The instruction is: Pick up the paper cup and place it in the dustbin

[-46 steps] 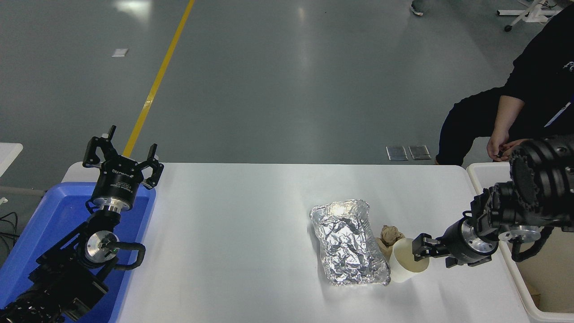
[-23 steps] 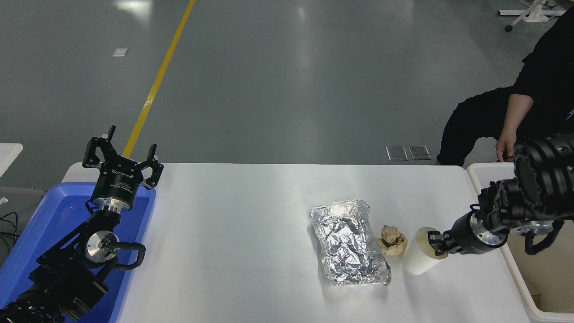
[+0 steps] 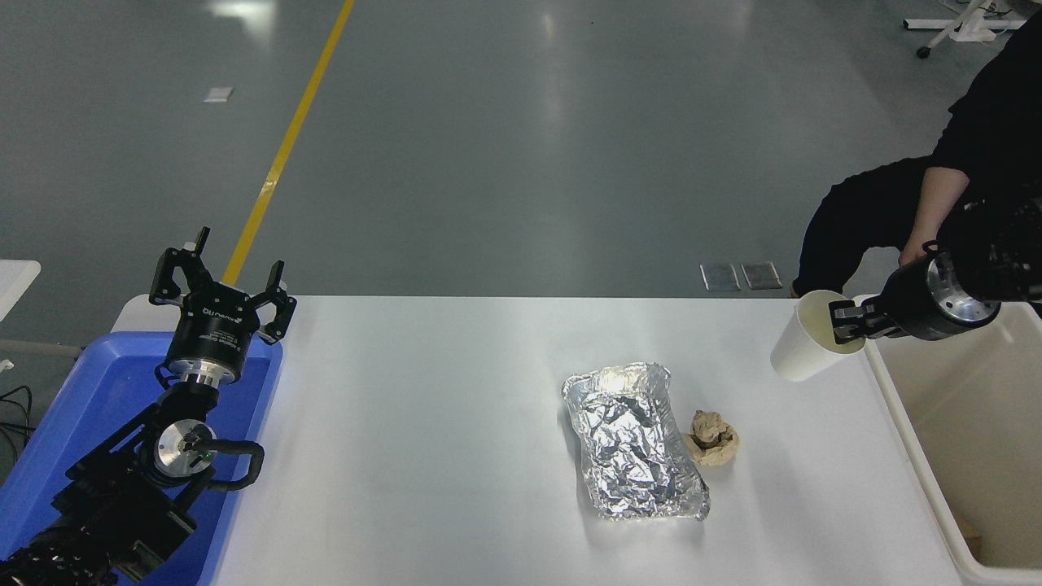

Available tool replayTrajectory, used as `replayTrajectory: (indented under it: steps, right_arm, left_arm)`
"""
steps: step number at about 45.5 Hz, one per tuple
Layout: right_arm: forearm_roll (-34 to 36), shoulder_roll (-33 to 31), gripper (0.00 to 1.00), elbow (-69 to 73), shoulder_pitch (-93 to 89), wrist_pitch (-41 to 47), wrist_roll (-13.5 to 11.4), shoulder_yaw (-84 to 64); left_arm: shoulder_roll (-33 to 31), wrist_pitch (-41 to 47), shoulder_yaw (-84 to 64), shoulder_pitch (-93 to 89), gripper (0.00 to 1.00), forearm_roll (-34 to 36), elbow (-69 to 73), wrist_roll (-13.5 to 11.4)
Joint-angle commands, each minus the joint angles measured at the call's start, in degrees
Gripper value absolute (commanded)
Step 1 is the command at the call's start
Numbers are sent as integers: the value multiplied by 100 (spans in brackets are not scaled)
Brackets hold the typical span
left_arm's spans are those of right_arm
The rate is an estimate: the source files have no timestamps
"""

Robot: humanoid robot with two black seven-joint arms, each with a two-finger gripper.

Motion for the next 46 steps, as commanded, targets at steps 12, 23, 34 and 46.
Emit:
replayTrajectory:
  steps: [12,23,34,46]
  right_arm:
    - [-421,-280,0,62,1559,622,88,73]
    - [-395,-341,0,9,1506,613,79,73]
    - [386,-587,0,-1193,585,534,27,47]
    - [1538,-1509,0,-3435,-1182,578,-8,169]
  left_arm:
    - [0,-1,0,0,98,0,2,0]
    - [0,-1,0,0,98,0,2,0]
    - [0,-1,0,0,98,0,2,-9]
    - [0,-1,0,0,98,0,2,-9]
